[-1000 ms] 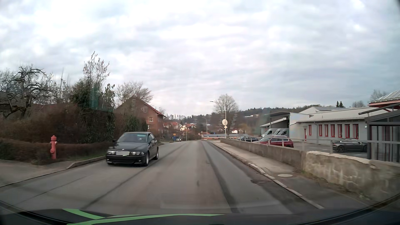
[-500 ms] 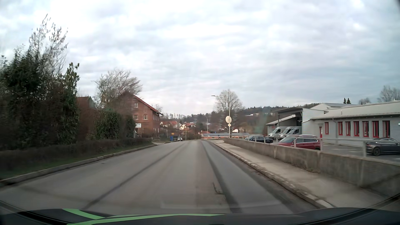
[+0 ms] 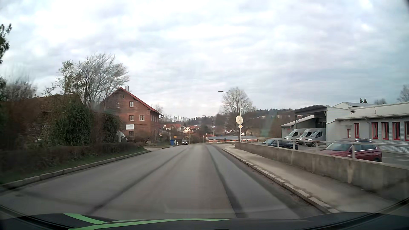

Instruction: Follow the waypoints while adhering to traffic rules and regulations

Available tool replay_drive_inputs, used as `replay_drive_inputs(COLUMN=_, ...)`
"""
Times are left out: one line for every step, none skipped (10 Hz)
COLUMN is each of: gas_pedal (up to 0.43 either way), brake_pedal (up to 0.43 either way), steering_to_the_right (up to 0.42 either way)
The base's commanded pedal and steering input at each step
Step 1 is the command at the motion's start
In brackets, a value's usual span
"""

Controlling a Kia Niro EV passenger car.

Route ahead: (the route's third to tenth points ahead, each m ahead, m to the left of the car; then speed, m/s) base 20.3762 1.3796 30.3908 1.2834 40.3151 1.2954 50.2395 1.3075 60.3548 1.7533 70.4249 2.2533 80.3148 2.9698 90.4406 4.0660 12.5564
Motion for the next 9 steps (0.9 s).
replay_drive_inputs(gas_pedal=0.047, brake_pedal=0.0, steering_to_the_right=-0.001)
replay_drive_inputs(gas_pedal=0.047, brake_pedal=0.0, steering_to_the_right=-0.001)
replay_drive_inputs(gas_pedal=0.047, brake_pedal=0.0, steering_to_the_right=-0.001)
replay_drive_inputs(gas_pedal=0.047, brake_pedal=0.0, steering_to_the_right=-0.001)
replay_drive_inputs(gas_pedal=0.047, brake_pedal=0.0, steering_to_the_right=-0.001)
replay_drive_inputs(gas_pedal=0.047, brake_pedal=0.0, steering_to_the_right=-0.001)
replay_drive_inputs(gas_pedal=0.047, brake_pedal=0.0, steering_to_the_right=-0.001)
replay_drive_inputs(gas_pedal=0.047, brake_pedal=0.0, steering_to_the_right=-0.001)
replay_drive_inputs(gas_pedal=0.047, brake_pedal=0.0, steering_to_the_right=0.0)
